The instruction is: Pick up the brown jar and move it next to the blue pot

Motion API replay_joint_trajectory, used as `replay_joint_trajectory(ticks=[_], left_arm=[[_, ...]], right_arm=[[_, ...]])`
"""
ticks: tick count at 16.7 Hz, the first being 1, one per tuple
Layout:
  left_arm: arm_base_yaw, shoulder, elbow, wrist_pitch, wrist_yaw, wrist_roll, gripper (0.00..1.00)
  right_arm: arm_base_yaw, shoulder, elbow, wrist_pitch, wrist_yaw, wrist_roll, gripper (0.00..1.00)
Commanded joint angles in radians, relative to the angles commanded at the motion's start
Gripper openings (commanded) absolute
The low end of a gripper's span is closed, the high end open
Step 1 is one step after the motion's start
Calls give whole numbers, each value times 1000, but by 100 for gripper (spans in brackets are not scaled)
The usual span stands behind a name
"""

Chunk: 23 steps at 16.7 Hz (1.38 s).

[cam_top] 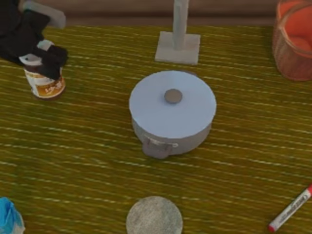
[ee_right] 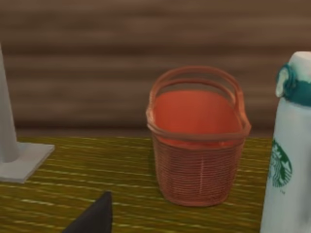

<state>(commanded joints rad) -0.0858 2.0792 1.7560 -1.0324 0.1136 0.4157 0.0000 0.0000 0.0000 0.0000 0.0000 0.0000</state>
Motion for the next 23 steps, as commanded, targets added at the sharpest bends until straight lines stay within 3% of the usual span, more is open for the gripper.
replay_joint_trajectory(ticks=[6, 10, 17, 23], left_arm=[[-156, -108, -220, 171, -135, -490, 0], [-230, -156, -338, 247, -199, -687, 0], [-241, -158, -363, 263, -210, -719, 0], [-236, -76, -419, 409, -209, -712, 0]], right_arm=[[0, 0, 0, 0, 0, 0, 100], [0, 0, 0, 0, 0, 0, 100], [0, 0, 0, 0, 0, 0, 100], [0, 0, 0, 0, 0, 0, 100]])
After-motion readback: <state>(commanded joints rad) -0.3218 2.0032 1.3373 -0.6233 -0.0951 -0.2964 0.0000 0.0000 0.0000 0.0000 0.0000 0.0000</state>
